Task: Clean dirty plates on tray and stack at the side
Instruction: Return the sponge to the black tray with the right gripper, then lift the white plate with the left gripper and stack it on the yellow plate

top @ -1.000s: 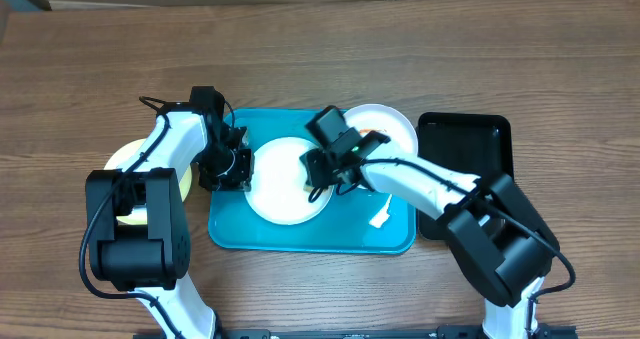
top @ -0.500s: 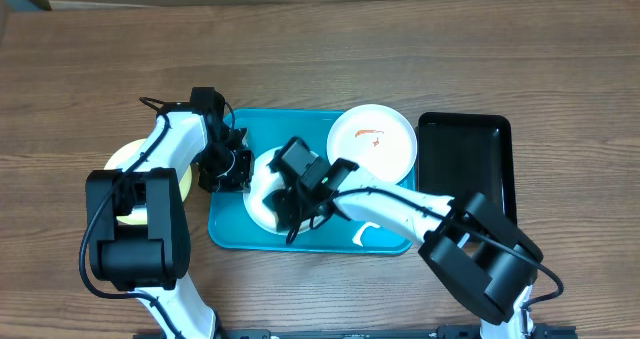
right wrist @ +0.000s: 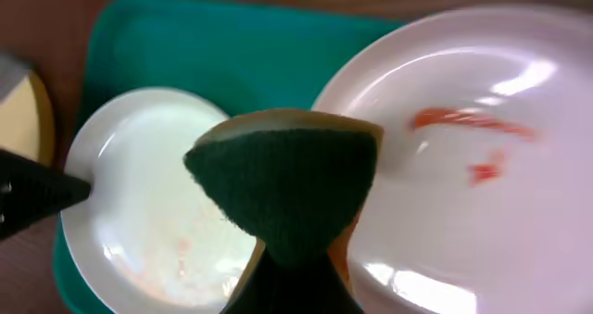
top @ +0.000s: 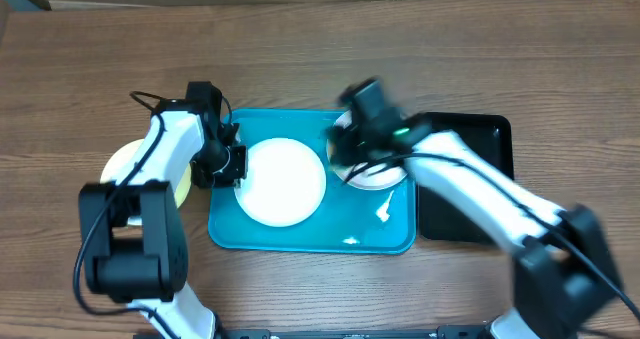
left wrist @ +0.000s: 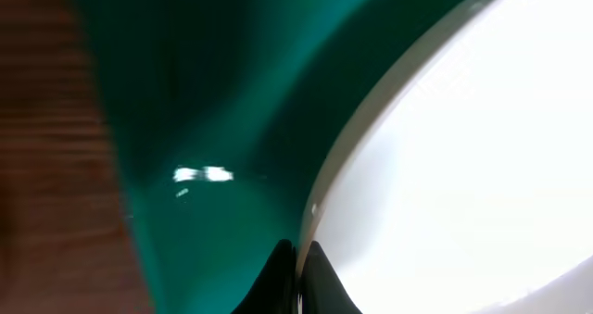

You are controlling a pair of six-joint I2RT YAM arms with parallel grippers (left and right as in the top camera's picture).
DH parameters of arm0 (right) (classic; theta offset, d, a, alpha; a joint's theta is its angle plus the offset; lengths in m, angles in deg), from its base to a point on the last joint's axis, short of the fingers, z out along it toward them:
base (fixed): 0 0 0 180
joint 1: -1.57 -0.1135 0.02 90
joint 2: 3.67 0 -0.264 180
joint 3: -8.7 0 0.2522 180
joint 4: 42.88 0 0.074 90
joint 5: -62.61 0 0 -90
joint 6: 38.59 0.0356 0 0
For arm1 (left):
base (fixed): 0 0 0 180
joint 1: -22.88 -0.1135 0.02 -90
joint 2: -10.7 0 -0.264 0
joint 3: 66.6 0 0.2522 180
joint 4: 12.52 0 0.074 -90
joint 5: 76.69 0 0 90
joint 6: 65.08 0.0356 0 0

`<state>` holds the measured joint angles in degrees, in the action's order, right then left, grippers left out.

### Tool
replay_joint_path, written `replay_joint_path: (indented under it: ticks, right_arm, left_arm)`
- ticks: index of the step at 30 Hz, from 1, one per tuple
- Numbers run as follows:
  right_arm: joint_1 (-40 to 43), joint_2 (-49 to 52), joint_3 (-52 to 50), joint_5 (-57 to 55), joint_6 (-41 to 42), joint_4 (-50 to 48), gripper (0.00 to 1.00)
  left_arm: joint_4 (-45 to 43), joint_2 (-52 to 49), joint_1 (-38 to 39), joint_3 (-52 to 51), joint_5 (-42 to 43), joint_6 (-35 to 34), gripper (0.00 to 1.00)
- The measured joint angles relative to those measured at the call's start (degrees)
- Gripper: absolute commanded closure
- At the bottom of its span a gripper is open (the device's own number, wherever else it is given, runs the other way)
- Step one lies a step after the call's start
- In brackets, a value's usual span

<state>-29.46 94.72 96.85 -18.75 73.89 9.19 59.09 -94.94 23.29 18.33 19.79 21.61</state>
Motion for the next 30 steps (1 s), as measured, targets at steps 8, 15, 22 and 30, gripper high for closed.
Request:
replay_joint_path:
  ticks: [8, 15, 22, 30]
  right_arm:
    - [13.77, -4.79, 0.81, -2.29, -0.04, 16.02, 0.96]
    - [21.31, -4.68, -2.64, -6.43, -0.04, 20.74, 0.96]
    - [24.04, -4.68, -7.58, -9.05, -0.02, 20.79, 0.96]
    - [24.20, -4.68, -10.08, -9.55, -0.02, 19.85, 0.96]
  left_arm:
    - [-0.22, 9.97, 0.28, 0.70, -7.96, -2.10, 0.96]
    - [-0.83, 17.66, 3.02, 0.72, -15.82, -3.50, 0.96]
    - [-1.53, 23.71, 11.72, 0.81, -32.61, -6.49, 0.96]
    - [-3.15, 24.00, 23.74, 0.81, -52.72, -7.89, 0.96]
